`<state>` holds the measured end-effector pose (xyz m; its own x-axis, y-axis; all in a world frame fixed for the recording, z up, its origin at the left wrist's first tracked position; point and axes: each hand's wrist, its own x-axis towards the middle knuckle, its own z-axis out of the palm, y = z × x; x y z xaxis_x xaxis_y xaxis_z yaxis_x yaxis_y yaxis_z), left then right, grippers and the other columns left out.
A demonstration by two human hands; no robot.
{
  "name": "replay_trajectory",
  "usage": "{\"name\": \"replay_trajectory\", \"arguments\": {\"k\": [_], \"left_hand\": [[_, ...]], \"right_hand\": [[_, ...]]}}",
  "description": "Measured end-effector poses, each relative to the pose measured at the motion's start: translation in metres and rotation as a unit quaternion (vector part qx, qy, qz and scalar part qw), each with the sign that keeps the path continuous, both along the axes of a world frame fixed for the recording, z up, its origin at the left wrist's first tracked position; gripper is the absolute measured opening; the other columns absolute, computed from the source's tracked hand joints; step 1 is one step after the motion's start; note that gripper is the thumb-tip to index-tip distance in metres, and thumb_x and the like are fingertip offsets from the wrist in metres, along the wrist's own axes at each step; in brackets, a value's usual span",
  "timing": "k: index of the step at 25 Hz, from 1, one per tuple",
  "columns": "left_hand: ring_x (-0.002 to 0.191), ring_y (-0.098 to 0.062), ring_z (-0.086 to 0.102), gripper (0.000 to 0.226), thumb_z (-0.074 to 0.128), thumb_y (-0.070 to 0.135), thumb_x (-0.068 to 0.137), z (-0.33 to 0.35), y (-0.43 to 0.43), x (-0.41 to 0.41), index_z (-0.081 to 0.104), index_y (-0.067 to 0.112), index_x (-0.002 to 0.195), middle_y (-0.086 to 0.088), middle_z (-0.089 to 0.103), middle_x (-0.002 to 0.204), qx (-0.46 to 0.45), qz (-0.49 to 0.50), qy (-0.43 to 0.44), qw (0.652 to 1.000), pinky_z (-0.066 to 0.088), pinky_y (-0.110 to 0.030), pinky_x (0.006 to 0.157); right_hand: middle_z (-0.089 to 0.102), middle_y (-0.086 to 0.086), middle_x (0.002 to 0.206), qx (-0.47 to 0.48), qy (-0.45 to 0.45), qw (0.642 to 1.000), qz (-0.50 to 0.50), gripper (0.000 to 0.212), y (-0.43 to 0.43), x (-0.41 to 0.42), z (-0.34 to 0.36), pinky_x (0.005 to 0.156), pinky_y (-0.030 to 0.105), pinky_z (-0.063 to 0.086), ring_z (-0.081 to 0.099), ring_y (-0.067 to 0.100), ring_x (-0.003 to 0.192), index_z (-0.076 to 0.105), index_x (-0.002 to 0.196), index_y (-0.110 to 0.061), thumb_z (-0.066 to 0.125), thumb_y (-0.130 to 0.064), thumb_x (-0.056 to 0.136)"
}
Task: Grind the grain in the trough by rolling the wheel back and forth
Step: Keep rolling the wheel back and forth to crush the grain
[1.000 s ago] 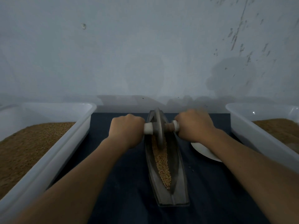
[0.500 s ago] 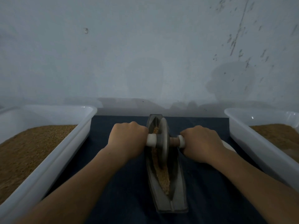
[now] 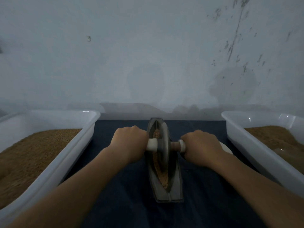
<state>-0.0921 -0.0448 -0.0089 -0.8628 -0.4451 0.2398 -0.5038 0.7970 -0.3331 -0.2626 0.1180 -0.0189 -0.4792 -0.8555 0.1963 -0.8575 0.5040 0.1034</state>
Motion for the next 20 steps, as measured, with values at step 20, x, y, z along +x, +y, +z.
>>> {"name": "replay_trajectory", "arguments": {"k": [20], "left_hand": [[0.057, -0.017, 0.04, 0.015, 0.064, 0.032, 0.084, -0.024, -0.001, 0.013, 0.049, 0.03, 0.085, 0.008, 0.034, 0.065, -0.024, -0.01, 0.084, 0.996, 0.028, -0.031, 0.05]], "right_hand": [[0.046, -0.011, 0.064, -0.034, 0.09, 0.995, 0.024, 0.031, -0.004, -0.001, -0.001, 0.047, 0.025, 0.024, 0.043, 0.012, 0.055, 0.039, 0.06, -0.033, 0.066, -0.036, 0.073]]}}
